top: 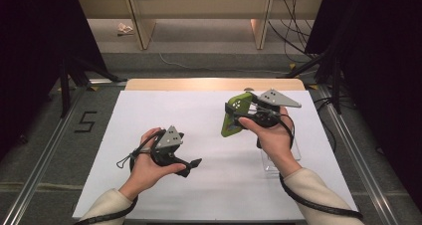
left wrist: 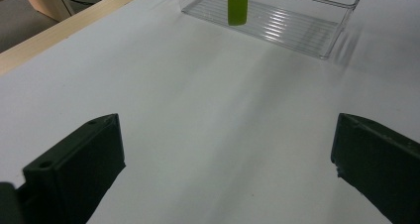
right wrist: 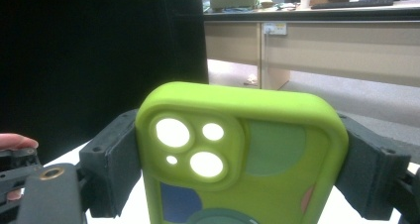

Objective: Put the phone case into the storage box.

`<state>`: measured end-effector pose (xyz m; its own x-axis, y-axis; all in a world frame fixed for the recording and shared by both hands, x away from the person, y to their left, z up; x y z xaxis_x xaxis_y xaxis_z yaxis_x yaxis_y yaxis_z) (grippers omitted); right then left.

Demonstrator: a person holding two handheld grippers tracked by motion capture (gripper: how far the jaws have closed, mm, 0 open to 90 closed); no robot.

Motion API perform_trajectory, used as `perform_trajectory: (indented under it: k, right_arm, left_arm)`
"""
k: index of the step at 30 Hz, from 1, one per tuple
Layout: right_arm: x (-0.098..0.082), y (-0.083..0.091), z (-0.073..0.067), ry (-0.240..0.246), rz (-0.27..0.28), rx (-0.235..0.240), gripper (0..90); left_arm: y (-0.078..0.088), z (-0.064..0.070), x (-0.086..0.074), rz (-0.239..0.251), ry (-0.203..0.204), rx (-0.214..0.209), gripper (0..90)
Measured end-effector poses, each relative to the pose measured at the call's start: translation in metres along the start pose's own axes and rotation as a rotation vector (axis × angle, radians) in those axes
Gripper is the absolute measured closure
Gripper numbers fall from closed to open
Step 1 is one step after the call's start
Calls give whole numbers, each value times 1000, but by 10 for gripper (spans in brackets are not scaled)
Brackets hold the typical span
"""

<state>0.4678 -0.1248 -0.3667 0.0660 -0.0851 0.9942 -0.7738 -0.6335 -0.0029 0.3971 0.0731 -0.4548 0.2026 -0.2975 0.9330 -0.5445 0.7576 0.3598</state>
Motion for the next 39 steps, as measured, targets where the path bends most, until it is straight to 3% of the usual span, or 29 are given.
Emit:
perform_trajectory:
  k: [26,39]
  right_arm:
    - [8,6,17,1,13,-48,170]
    - [14,12,34,9,29,-97,170]
  left_arm:
    - [20,-16,-11,0,-2,25,0]
    - [28,-24,-16,1,8,43,0]
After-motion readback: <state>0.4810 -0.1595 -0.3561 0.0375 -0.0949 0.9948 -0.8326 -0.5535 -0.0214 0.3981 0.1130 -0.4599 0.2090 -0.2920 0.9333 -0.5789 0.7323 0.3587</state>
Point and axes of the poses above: each handheld gripper's, and its own axes: y roughly backward along the jaws, x roughly out of its top, z roughly to its right, the point moved 7 cm from there along -y, roughly forward along the jaws, and after that the axes turned 12 degrees about z, right-handed, at the moved point
